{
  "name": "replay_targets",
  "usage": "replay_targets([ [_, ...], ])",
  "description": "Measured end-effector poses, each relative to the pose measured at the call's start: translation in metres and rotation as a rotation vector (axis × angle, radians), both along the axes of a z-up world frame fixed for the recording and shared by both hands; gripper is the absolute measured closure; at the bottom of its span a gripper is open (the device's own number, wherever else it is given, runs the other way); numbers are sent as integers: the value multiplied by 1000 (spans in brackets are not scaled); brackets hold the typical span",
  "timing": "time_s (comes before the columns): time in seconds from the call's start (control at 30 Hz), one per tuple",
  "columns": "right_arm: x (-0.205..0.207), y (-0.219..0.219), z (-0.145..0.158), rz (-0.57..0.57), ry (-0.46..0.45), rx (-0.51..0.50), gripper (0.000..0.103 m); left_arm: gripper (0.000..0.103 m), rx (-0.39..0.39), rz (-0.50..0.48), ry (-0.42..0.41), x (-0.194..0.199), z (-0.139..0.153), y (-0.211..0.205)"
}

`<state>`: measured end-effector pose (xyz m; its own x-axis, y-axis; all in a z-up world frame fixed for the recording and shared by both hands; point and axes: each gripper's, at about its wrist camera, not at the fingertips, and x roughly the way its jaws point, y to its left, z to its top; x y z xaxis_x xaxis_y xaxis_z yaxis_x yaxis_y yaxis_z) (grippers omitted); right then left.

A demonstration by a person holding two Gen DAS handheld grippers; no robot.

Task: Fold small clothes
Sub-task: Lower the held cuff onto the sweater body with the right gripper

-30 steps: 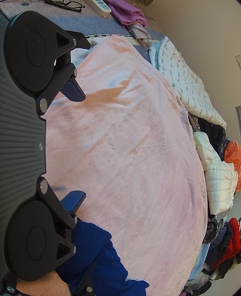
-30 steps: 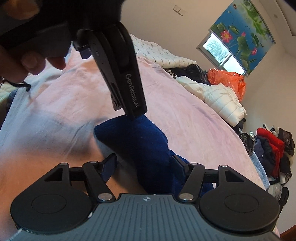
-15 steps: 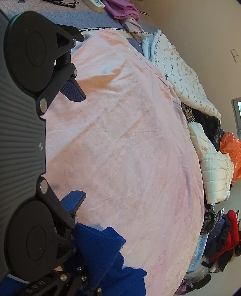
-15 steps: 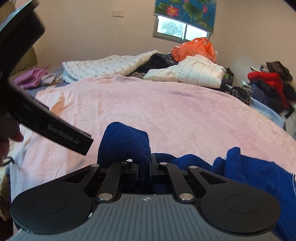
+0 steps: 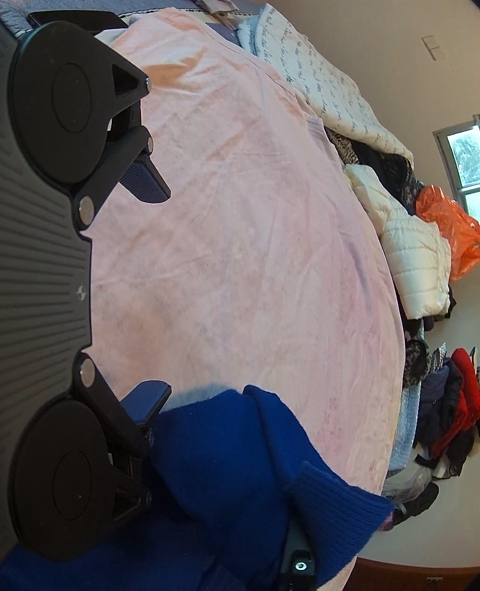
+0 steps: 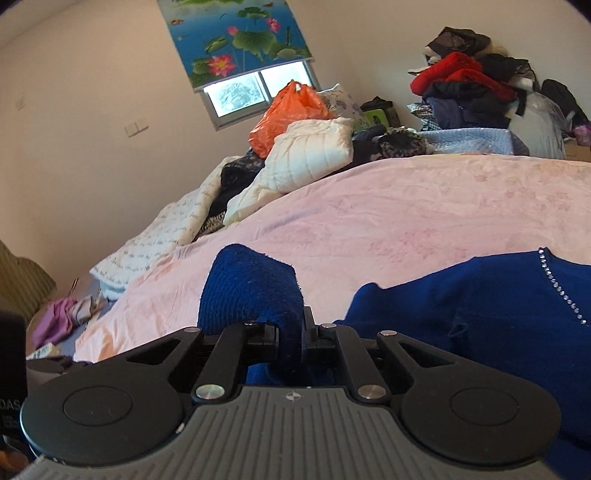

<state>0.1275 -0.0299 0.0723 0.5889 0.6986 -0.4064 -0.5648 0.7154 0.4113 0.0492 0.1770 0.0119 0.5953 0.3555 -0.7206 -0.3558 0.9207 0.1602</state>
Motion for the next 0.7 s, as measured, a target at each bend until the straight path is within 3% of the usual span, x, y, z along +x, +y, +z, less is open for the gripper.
replay_targets([
  [0.33,28,-56,38,-50,38,172,91,0,15,-87,-4,26,-2,-47],
  [0.57,24,-102,79,-68,-15,344,91,0,26,-104,-18,45,-5,-67],
  [0.7,22,-134,87,-146,-61,353,91,0,31,-92,-11,58,-9,-73],
])
